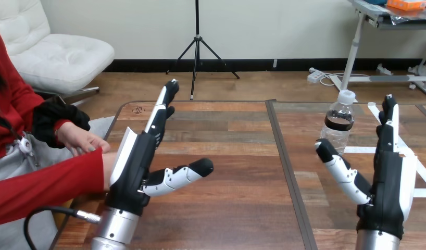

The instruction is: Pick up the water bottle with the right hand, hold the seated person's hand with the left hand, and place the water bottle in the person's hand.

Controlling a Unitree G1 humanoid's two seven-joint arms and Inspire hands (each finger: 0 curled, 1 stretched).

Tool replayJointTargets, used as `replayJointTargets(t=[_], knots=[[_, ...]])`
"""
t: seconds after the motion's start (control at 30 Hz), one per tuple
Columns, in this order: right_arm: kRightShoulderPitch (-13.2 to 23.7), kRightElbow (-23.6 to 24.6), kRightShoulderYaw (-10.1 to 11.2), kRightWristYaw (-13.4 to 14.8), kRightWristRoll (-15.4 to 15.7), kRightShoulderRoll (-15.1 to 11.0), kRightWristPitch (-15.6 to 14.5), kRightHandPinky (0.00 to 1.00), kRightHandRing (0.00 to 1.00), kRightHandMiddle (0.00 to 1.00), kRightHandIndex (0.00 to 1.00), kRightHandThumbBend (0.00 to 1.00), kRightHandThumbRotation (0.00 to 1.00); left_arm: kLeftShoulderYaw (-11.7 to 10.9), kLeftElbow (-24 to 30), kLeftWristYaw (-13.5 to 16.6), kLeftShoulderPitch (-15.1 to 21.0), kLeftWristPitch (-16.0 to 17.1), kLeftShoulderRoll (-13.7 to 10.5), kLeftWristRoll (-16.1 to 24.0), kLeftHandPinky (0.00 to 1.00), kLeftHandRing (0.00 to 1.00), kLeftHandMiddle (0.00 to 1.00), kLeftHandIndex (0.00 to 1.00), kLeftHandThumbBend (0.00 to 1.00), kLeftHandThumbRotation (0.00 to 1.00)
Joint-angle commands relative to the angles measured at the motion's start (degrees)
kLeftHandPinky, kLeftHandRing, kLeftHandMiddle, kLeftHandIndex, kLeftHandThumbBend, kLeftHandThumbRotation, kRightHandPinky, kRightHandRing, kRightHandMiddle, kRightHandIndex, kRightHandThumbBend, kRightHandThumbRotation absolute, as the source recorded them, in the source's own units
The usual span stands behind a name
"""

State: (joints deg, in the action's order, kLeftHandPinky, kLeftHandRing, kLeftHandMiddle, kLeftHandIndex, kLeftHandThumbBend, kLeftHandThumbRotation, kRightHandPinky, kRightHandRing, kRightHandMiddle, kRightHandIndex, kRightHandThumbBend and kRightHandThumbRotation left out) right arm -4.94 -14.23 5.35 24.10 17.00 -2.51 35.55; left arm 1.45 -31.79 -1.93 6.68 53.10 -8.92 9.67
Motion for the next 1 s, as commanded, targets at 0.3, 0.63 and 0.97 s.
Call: replayJointTargets(t=[0.3, 0.63, 0.97], knots=[[7.4, -3.4, 1.3, 0.2, -0.9, -1.8, -0.8, 1.00, 1.00, 1.00, 1.00, 1.00, 0.62, -1.0, 2.5, 0.4, 2.9, 0.7, -1.6, -0.4, 0.93, 1.00, 1.00, 1.00, 1.00, 0.66], [11.8, -8.3, 2.1, 0.9, -0.6, -3.1, -3.4, 1.00, 1.00, 1.00, 1.00, 1.00, 0.63, -0.8, 3.7, 0.1, 2.8, -0.2, -1.9, -0.5, 0.94, 1.00, 1.00, 1.00, 1.00, 0.64], [17.0, -15.1, 2.3, 0.7, -1.9, -4.7, -4.5, 1.00, 1.00, 1.00, 1.00, 1.00, 0.64, -0.9, 5.4, 1.0, 2.6, -1.7, -2.5, 2.0, 0.94, 1.00, 1.00, 1.00, 1.00, 0.64]])
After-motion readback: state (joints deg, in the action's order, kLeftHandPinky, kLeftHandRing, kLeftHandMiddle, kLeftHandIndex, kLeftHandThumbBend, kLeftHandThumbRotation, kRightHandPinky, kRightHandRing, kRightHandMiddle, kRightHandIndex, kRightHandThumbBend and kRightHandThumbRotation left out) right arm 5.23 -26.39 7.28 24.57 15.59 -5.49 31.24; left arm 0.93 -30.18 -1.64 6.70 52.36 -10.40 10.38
